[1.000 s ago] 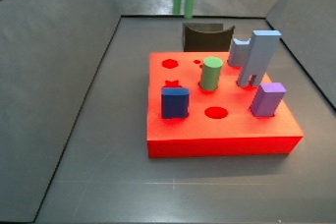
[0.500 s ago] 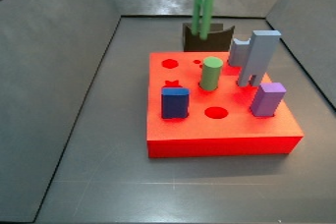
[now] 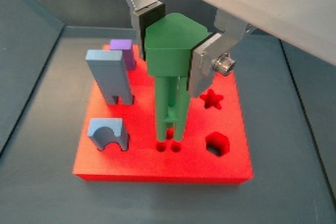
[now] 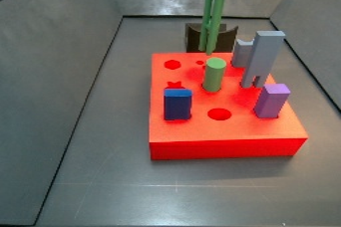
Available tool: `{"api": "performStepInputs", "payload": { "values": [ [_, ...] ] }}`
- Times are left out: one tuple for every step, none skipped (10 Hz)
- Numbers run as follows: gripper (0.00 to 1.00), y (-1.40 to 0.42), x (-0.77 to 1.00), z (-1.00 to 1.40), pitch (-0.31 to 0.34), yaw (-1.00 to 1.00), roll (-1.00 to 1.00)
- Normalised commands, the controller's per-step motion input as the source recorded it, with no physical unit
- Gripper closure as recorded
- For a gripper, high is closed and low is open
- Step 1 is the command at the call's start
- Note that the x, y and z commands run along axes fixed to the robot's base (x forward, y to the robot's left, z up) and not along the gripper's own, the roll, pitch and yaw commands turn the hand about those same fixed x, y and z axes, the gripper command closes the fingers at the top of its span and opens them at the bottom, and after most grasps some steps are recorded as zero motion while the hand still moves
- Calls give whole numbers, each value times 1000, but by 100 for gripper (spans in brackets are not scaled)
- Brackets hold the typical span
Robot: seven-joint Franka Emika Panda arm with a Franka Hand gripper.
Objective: Pick up the 3 prong object. Move up. Move to above the board. Insert the 3 prong object.
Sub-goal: Insert the 3 prong object.
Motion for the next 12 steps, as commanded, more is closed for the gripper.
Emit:
{"api": "performStepInputs", "payload": {
  "values": [
    [100,106,0,-240,0,-320,-54],
    [100,57,203,-311,0,-394,-90],
    [100,11,217,-309,-6,-323,-67],
    [100,0,374,-269,0,-229,-46],
    [100,0,366,-266,0,-94,-34],
    [100,0,137,-283,0,0,0],
    [100,0,6,-231,7,0,13],
    [100,0,0,-123,0,0,6],
    [100,0,-140,-49,-11,0,0],
    [100,37,-197,0,-31,0,-10],
    [100,9,-286,-3,-77,0,-7],
    [100,0,-311,0,-79,0,0]
  ]
}}
